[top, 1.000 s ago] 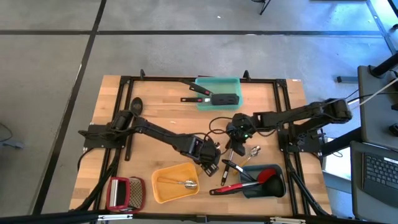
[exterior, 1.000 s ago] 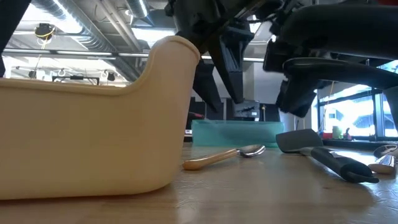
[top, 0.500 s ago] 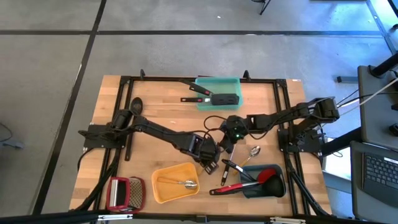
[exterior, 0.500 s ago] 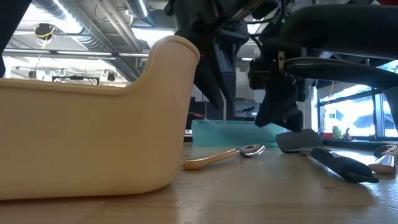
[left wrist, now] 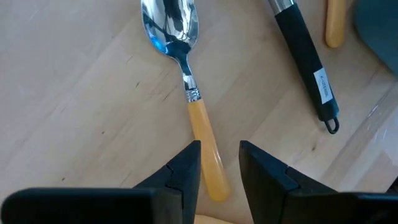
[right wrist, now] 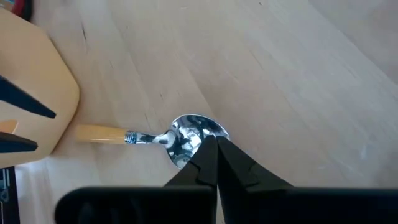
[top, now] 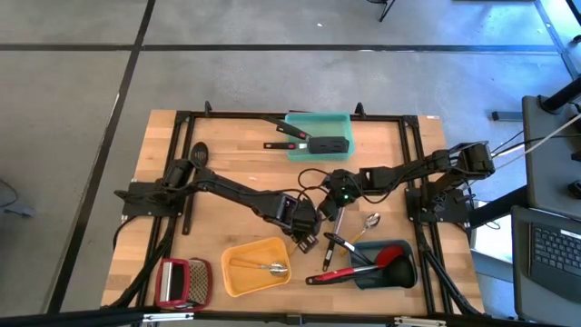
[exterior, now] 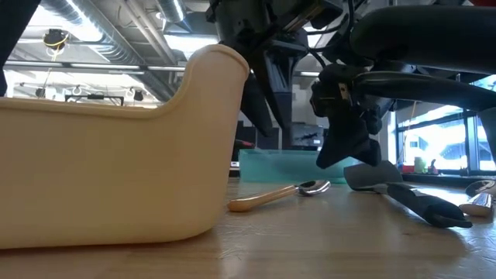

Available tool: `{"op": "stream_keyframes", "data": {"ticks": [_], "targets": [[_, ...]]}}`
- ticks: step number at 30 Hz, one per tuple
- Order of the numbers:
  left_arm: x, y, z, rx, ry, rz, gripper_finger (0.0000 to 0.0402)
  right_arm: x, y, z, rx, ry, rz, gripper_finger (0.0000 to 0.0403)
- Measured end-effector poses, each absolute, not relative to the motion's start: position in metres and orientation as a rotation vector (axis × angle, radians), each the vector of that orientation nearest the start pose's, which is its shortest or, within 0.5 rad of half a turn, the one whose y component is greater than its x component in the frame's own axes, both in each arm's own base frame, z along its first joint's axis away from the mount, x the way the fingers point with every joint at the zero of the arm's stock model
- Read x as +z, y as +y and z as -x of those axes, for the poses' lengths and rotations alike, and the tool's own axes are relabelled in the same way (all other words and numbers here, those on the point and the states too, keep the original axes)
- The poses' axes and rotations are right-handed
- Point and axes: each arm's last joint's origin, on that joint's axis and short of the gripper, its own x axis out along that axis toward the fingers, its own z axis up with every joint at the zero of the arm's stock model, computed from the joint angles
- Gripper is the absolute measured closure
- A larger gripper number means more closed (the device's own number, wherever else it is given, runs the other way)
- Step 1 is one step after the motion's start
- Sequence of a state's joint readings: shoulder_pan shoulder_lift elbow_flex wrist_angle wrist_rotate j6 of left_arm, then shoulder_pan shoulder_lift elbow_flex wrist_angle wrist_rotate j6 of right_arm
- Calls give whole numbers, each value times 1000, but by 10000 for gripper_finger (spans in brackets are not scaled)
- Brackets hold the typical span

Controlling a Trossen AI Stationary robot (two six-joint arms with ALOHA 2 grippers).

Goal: Pick & Place Kitchen Items
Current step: Put the yellow spoon into the yellow bin

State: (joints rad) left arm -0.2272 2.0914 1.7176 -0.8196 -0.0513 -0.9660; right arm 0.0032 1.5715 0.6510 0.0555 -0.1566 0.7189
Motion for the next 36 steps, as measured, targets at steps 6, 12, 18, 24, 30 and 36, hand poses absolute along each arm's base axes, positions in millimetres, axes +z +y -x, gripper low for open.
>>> {"op": "stream_keyframes", "data": {"ticks": [6, 12, 18, 24, 30, 36], "targets": [[209, -97, -426, 425, 1144, 685, 279, 132, 5, -279, -176, 892, -735, 403], [209, -97, -426, 426, 1146, 688, 272, 117, 12, -282, -176, 945, -753, 403], [209, -97, -426, 426, 1146, 688, 272, 109, 18, -282, -173, 978, -741, 403], [209, -97, -426, 416, 1148, 685, 268, 108, 18, -282, -173, 980, -740, 403], [212, -100, -432, 286, 1137, 726, 252, 108, 18, -282, -172, 979, -739, 403], [211, -98, -432, 338, 1121, 711, 222, 108, 18, -282, -179, 978, -738, 403]]}}
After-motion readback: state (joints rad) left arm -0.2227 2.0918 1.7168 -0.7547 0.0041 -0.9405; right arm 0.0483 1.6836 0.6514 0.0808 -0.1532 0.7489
